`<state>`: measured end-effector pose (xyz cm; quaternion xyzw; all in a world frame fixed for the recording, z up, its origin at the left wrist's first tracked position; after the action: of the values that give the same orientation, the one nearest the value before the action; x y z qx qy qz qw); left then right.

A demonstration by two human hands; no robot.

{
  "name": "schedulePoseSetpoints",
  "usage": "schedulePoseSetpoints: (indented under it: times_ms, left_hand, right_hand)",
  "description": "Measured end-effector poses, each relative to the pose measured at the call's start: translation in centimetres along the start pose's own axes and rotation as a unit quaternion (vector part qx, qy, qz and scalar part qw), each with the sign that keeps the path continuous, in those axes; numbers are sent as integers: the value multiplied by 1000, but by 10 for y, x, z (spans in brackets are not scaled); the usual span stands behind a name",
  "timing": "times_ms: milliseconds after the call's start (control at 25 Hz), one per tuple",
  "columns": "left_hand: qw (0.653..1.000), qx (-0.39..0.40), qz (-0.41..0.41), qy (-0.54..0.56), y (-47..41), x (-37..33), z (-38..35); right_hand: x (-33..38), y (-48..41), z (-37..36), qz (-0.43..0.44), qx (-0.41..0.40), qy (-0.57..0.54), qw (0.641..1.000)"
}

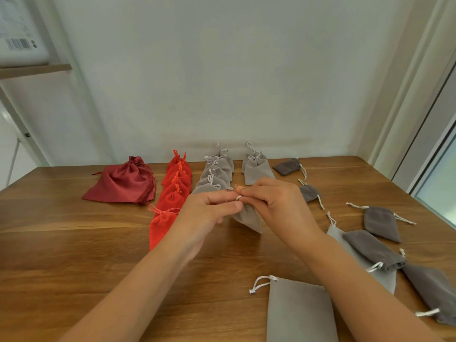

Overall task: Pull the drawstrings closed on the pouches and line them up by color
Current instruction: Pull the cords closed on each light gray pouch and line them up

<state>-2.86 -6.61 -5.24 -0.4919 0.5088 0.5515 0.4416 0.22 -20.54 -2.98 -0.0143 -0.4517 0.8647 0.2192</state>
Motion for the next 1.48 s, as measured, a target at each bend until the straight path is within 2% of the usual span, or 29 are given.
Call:
schedulePoseSetpoints:
  times_ms: [120, 240, 480, 600, 680, 760, 920, 1000, 1120, 1240, 1360, 1480]
  left_hand:
    - [989, -59, -99, -88, 3, -8, 2]
    - [972, -99, -152, -151, 4, -8, 1]
    - [952, -182, -123, -212, 3, -6, 5]
    - [947, -179, -118, -239, 4, -7, 5]
    - [947, -168, -123, -246, 4, -8, 6]
    - [947, -148, -133, -253, 4, -10, 7]
    - [947, -102, -165, -256, 7, -10, 4]
    - [946, -83, -175, -262, 7, -9, 1]
    - [936, -99, -227, -251, 8, -11, 2]
    - [923, -121, -273, -242, 13, -14, 2]
    - [922, -113, -275, -249, 14, -10, -3]
    - [916, -138, -281, -250, 9, -9, 2]
  right_hand:
    - [5, -3, 2, 51, 10, 39, 998]
    - [6, -2, 1, 63, 13, 50, 997]
    - [9, 1, -9, 32, 51, 51, 997]
    - [5, 4, -10, -10, 53, -13, 998]
    - [1, 4, -9, -76, 51, -76, 993]
    - [-5, 5, -10, -191, 64, -189, 961]
    - [-20, 12, -12, -350, 97, -463, 809]
    - [-26, 17, -11, -398, 112, -520, 747]
    - [-27, 19, -14, -440, 100, -570, 687]
    - [-29, 18, -14, -450, 72, -587, 669]
    - [-32, 19, -12, -456, 68, -579, 672]
    - [-28, 19, -12, -449, 86, -576, 678]
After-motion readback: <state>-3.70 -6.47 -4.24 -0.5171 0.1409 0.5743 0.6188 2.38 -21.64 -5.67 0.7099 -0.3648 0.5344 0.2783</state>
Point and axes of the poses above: each hand's wrist, its own y-axis away from the middle knuckle, its own z-axis out of the back of the hand, x = y × z, the point moved 4 cm from there along -y, towards the middle knuckle, and after that the axes turned 9 degrees about z, right-handed, at the moved point
